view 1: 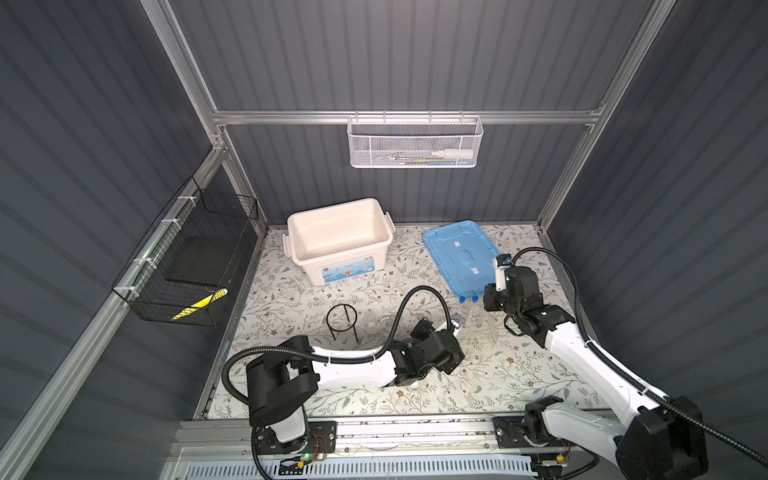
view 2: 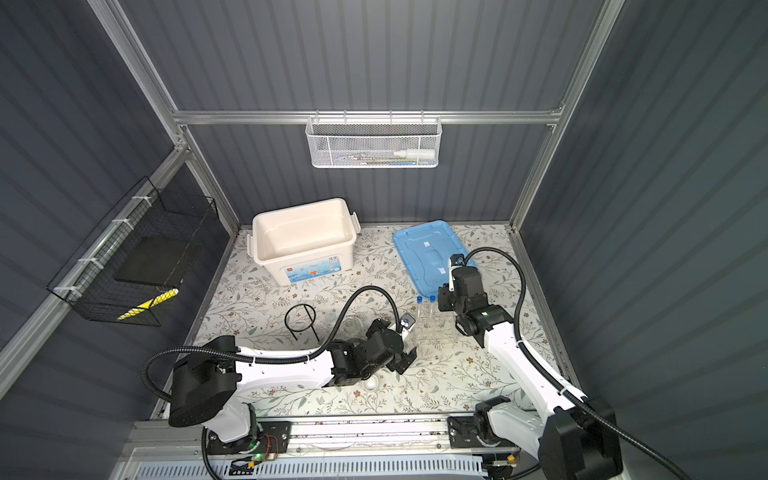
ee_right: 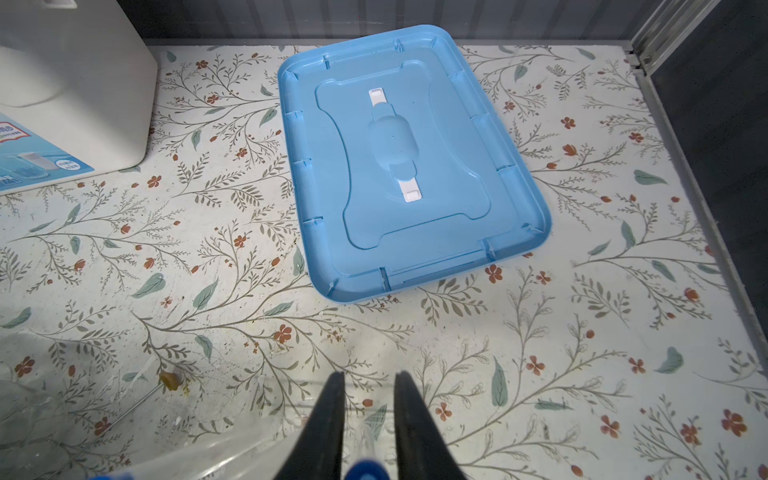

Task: Organize the chemistry lab equipment
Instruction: 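Lower the tube toward a rack hole with the right gripper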

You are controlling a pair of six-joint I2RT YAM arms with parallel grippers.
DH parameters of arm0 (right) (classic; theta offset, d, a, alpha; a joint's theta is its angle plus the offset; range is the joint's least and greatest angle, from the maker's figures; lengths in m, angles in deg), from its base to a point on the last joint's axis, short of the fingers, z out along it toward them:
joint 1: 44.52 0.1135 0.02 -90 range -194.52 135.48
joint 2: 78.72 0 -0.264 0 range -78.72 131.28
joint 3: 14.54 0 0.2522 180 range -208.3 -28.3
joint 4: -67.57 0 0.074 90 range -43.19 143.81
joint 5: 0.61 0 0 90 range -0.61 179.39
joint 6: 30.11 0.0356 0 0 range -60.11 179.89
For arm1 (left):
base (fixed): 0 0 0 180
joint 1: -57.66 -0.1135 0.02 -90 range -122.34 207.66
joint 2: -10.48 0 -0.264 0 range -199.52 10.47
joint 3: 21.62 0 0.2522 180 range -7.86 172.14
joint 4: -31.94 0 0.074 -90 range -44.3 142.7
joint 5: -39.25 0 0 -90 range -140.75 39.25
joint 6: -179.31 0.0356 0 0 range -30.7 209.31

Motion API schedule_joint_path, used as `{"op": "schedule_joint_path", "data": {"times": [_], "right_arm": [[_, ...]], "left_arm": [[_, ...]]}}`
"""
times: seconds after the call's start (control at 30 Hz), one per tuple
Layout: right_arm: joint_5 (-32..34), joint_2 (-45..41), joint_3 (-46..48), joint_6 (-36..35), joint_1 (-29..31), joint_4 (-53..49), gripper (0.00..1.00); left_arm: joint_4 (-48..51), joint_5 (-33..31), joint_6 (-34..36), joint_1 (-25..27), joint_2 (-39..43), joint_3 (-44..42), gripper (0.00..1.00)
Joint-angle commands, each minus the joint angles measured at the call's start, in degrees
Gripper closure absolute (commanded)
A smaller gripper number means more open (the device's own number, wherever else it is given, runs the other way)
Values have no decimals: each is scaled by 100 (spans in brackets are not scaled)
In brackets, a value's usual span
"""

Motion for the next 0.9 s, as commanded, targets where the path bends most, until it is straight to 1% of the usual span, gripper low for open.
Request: {"op": "schedule_joint_path", "data": {"times": [0.0,0.13,0.27,0.33,0.53,0.6,0.73,0.87], "right_arm": [[17,-66,114,-44,48,-21,73],[88,-154,178,20,44,7,69],[68,-174,127,130,43,-73,60],[89,-215,88,217,26,-107,57],[-78,-378,-16,465,-126,-250,53],[-207,-361,-88,558,-240,-384,53],[-515,-293,-238,671,-461,-620,55],[-852,-122,-358,710,-553,-762,56]], "left_arm": [[74,-33,-92,-48,-86,94,0],[60,-24,-97,-49,-114,99,0],[69,-16,-99,-48,-131,102,0],[73,-27,-105,-48,-114,91,0],[68,-54,-101,-48,-85,86,0],[65,-38,-111,-48,-91,86,0],[58,-14,-114,-58,-113,90,0],[45,3,-124,-53,-122,86,0]]}}
